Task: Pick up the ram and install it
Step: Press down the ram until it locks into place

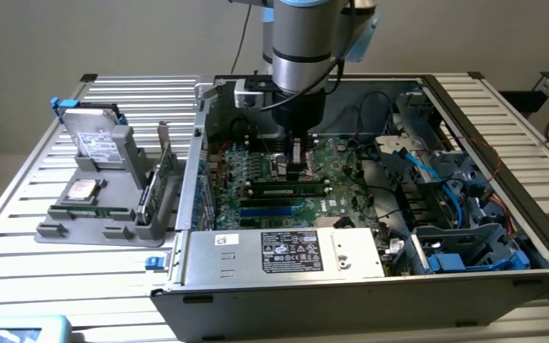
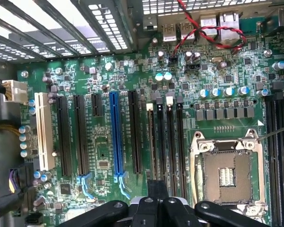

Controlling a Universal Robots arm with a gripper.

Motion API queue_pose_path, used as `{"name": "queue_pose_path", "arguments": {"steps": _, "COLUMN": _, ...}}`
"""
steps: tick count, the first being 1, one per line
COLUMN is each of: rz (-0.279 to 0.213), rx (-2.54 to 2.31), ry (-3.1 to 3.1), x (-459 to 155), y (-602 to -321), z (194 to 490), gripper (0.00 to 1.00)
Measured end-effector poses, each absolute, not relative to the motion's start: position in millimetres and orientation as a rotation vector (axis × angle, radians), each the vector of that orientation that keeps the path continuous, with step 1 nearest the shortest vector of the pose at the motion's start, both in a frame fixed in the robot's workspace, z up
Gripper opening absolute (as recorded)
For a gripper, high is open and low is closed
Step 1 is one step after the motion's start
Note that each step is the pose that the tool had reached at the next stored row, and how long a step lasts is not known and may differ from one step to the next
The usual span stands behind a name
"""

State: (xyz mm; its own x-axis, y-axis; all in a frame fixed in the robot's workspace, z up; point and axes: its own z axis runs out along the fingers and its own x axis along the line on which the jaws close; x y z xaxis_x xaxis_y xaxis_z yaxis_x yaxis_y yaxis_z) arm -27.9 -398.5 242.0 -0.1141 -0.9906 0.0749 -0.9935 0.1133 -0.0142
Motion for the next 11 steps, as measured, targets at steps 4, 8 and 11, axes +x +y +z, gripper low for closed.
{"name": "queue_pose_path", "arguments": {"steps": 4, "rz": 0.092, "rx": 1.994, "ry": -2.363, "x": -27.9, "y": -398.5, "z": 242.0, "gripper": 0.11}}
{"name": "queue_pose_path", "arguments": {"steps": 8, "rz": 0.089, "rx": 1.925, "ry": -2.418, "x": -27.9, "y": -398.5, "z": 241.9, "gripper": 0.11}}
{"name": "queue_pose_path", "arguments": {"steps": 11, "rz": 0.088, "rx": 1.891, "ry": -2.444, "x": -27.9, "y": -398.4, "z": 241.7, "gripper": 0.11}}
